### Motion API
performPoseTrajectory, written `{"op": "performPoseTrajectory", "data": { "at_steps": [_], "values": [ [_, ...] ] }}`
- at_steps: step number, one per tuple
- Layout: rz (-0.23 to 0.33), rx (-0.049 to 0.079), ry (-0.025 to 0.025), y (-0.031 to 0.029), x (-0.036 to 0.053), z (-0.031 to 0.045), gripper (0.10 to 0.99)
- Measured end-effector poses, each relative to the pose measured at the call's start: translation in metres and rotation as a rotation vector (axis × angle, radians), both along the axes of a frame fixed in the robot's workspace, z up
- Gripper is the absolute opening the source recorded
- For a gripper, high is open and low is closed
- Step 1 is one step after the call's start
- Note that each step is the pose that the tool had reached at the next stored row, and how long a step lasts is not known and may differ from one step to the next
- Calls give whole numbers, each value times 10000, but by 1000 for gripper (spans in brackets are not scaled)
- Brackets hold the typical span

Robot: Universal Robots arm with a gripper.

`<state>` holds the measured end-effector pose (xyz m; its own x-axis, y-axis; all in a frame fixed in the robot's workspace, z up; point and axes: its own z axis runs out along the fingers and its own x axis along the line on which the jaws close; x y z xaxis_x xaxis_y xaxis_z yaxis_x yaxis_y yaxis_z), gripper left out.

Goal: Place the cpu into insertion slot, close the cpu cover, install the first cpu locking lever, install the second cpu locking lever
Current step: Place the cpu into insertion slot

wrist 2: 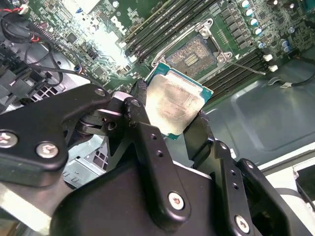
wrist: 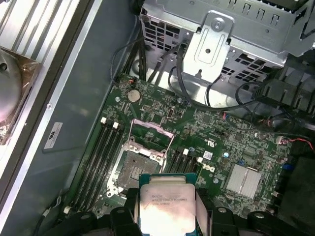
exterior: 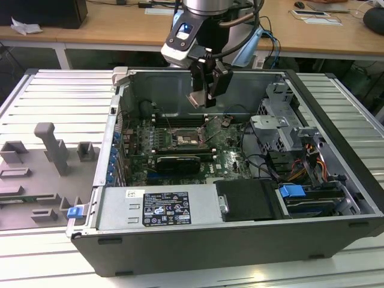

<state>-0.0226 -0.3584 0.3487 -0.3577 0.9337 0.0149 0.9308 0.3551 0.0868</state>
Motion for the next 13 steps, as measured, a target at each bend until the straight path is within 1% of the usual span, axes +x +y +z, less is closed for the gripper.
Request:
{"op": "performPoseTrajectory", "data": {
  "at_steps": [13],
  "values": [
    [-137, -1, 2, 0, -1, -68, 541]
  ]
}}
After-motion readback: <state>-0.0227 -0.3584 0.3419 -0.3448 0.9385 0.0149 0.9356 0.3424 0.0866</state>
